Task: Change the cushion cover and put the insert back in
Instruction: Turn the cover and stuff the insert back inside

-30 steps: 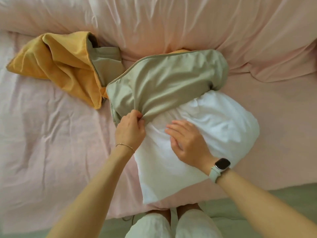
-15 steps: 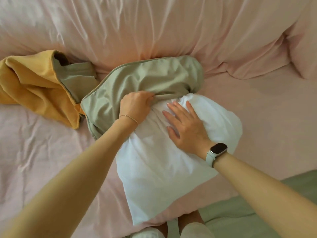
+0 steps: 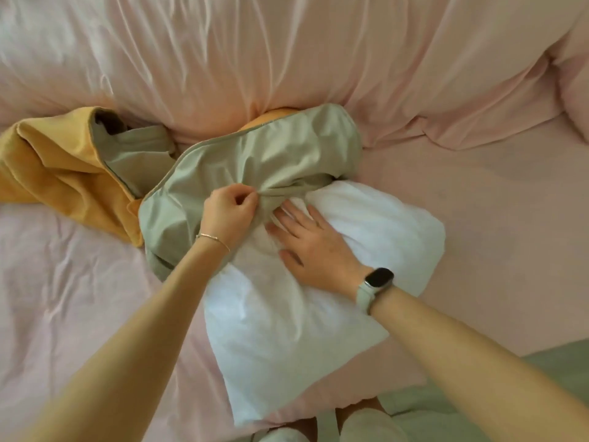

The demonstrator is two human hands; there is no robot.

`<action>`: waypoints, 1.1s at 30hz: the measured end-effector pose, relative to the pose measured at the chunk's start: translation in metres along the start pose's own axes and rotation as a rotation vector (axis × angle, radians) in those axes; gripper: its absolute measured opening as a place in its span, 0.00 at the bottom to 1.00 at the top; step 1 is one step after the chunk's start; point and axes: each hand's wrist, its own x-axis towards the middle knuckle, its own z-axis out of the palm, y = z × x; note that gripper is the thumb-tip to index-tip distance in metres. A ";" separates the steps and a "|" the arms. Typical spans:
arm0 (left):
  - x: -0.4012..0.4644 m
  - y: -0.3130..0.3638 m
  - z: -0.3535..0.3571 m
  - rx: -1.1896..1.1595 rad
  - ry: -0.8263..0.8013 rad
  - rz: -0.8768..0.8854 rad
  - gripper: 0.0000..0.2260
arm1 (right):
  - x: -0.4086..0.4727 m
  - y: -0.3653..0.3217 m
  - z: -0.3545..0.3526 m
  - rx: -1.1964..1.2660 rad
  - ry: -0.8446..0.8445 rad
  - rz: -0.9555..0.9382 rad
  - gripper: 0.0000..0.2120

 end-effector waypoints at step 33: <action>0.010 0.067 0.008 -0.388 -0.246 -0.171 0.14 | 0.059 0.003 -0.024 0.034 -0.145 0.180 0.24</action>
